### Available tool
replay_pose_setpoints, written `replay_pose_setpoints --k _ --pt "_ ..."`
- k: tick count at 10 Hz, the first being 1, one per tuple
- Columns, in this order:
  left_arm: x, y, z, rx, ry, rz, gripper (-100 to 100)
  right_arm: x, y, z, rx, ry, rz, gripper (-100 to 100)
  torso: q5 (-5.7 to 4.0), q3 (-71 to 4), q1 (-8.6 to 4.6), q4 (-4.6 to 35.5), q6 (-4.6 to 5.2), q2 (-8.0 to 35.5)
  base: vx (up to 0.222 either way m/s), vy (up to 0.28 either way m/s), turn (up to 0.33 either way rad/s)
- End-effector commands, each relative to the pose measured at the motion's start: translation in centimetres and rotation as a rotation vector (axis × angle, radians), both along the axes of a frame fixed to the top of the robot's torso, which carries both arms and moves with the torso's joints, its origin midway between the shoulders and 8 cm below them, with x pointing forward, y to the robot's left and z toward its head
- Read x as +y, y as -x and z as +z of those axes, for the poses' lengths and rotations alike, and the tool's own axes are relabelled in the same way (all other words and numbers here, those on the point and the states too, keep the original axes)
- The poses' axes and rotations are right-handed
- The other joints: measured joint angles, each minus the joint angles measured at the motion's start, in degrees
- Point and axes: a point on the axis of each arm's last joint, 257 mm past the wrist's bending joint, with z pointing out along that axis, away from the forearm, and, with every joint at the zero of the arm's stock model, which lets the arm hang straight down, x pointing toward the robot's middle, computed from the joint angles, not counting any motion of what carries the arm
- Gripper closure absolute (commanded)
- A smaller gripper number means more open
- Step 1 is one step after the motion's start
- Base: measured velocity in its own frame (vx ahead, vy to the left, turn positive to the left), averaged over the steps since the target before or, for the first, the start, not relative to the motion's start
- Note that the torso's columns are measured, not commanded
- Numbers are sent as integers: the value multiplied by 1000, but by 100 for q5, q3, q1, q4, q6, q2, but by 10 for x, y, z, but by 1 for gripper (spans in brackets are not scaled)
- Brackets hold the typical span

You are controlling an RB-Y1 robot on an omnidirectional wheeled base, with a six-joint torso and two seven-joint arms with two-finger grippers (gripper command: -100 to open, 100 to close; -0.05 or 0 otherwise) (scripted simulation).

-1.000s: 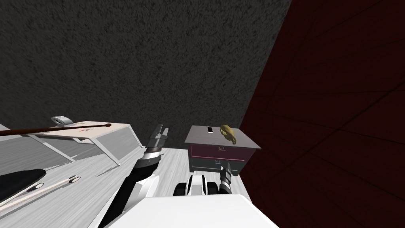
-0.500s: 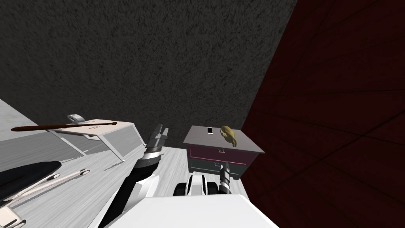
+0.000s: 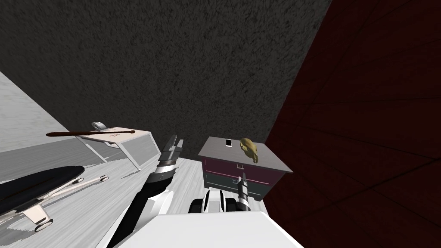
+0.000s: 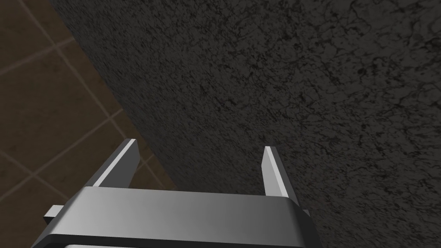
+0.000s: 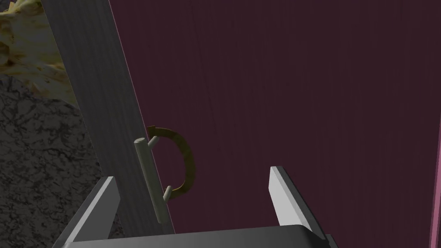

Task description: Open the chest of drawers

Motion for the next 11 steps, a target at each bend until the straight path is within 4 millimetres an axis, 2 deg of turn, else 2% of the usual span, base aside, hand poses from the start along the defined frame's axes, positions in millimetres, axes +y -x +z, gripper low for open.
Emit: replay_pose_setpoints --k 1,5,8,9,11 --pt "0 0 0 0 0 0 0 12 -3 8 -27 65 44 -100 4 1 19 0 1 1 17 -63 61" --pt "0 0 0 0 0 0 0 48 -7 23 -87 131 122 -100 3 2 14 1 -1 3 13 -84 88" --pt "0 0 0 0 0 0 0 51 -6 24 -88 131 124 -100 9 3 33 1 -1 4 4 -27 13" --pt "0 0 0 0 0 0 0 54 -23 29 -89 130 122 -100 8 3 30 1 -1 4 -15 -24 9" --pt "0 0 0 0 0 0 0 58 -40 35 -89 128 121 -100 2 3 9 1 -1 5 -18 -44 9"
